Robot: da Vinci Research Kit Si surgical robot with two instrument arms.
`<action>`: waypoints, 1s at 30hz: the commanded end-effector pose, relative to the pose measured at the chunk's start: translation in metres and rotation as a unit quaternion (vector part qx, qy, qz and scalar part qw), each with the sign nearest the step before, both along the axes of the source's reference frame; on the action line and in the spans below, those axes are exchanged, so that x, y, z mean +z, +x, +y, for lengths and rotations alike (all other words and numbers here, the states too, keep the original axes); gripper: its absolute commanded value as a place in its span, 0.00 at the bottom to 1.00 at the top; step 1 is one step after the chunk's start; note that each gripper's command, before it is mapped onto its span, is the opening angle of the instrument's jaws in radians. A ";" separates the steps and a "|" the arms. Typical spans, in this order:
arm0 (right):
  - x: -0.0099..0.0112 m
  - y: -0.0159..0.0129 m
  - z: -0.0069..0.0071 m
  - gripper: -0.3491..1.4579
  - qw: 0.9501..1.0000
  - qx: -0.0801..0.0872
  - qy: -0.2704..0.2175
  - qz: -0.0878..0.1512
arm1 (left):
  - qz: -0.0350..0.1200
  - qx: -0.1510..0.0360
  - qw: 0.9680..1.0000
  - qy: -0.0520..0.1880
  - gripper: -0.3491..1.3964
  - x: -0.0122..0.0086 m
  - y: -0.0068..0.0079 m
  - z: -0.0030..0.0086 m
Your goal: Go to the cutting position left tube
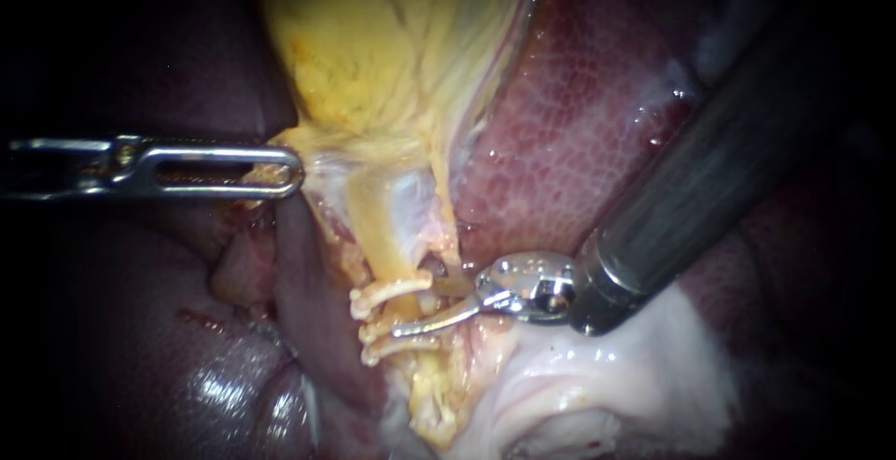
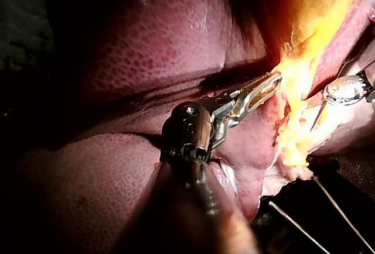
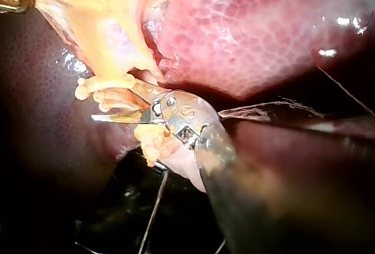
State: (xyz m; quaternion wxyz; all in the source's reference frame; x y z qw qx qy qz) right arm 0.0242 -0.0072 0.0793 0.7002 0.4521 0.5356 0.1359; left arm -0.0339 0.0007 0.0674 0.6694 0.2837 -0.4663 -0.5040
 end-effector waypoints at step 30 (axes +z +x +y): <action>0.0014 0.0033 -0.0005 0.98 0.998 -0.008 0.053 0.020 | 0.004 -0.004 1.000 -0.003 0.00 0.0034 -0.0020 0.0011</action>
